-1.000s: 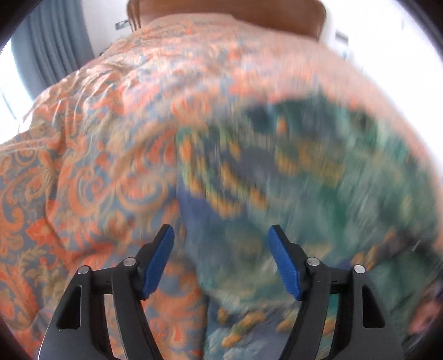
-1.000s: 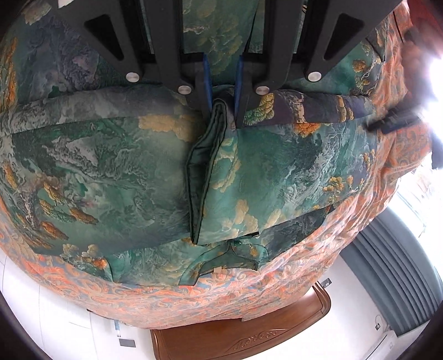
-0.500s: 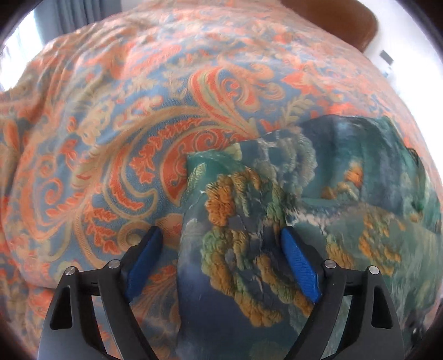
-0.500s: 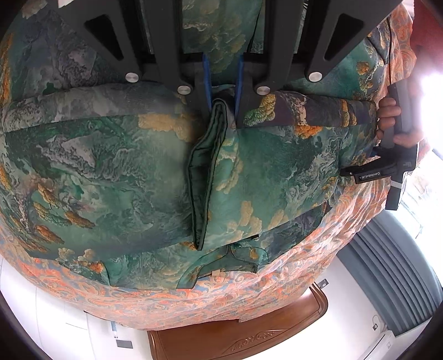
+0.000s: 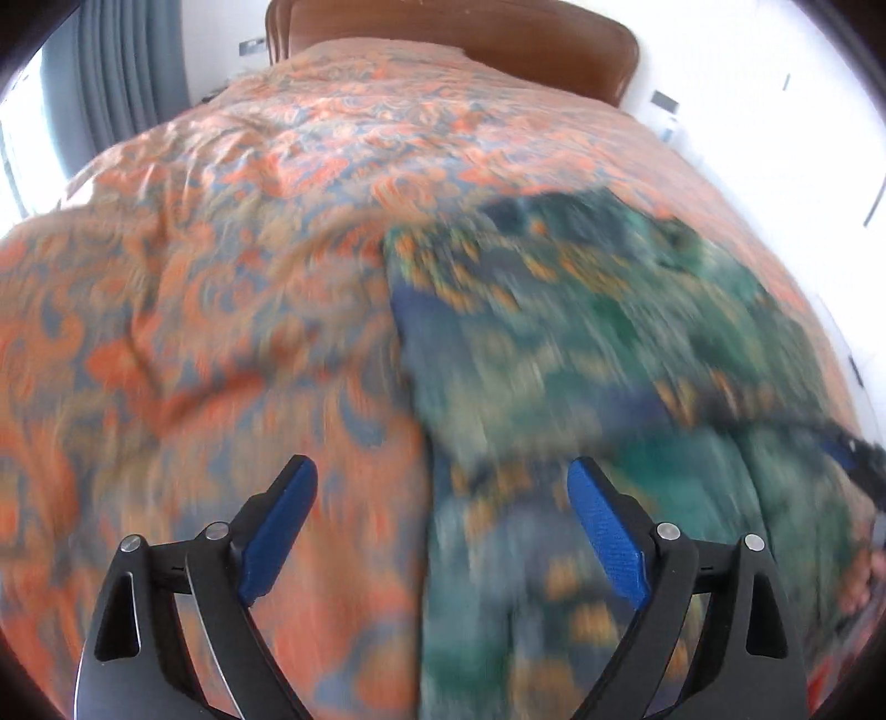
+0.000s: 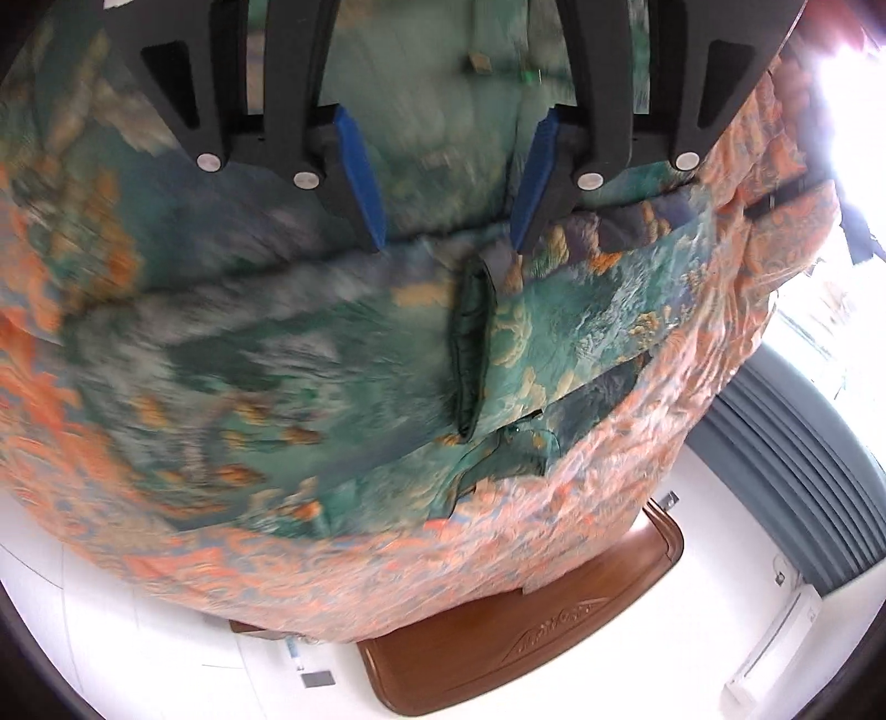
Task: Fold large clothes
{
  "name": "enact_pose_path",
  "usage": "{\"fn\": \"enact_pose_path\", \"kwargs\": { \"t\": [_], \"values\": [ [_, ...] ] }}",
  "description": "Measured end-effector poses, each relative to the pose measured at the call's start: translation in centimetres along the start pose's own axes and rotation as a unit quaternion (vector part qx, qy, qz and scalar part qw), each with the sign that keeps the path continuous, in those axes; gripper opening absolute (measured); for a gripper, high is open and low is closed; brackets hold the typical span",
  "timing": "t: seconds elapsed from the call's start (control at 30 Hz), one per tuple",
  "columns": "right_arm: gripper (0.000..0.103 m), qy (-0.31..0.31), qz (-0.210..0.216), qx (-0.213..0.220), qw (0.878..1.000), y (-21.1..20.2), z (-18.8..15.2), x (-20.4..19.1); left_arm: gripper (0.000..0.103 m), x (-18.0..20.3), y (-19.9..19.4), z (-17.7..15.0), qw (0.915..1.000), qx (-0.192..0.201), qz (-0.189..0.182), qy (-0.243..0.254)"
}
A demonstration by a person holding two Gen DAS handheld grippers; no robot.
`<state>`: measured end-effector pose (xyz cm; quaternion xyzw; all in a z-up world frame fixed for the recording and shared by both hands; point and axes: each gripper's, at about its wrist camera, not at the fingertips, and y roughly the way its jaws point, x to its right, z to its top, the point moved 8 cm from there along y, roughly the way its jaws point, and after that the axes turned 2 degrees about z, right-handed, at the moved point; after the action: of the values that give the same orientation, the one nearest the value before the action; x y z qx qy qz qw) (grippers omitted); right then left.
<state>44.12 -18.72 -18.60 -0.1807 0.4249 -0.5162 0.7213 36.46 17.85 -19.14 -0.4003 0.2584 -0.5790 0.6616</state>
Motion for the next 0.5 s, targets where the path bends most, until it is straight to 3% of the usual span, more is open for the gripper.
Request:
{"fn": "enact_pose_path", "kwargs": {
  "t": [0.1, 0.2, 0.27, 0.5],
  "values": [
    [0.049, -0.012, -0.010, 0.013, 1.000, -3.3, -1.5, 0.9, 0.093, 0.6, -2.5, -4.1, 0.9999, -0.003, -0.016, -0.001],
    [0.050, -0.046, -0.038, 0.034, 0.998, -6.9, -3.5, 2.2, 0.093, 0.9, -4.9, -7.5, 0.9996, 0.018, 0.010, 0.018],
    [0.057, -0.074, -0.062, 0.047, 0.994, -9.1, -4.9, 3.1, 0.095, 1.3, -6.2, -9.4, 0.9990, 0.030, 0.021, 0.026],
    [0.065, -0.137, -0.165, 0.073, 0.974, -16.0, -9.2, 7.5, 0.096, 2.0, -8.2, -13.1, 0.9978, 0.046, 0.023, 0.043]
  ]
}}
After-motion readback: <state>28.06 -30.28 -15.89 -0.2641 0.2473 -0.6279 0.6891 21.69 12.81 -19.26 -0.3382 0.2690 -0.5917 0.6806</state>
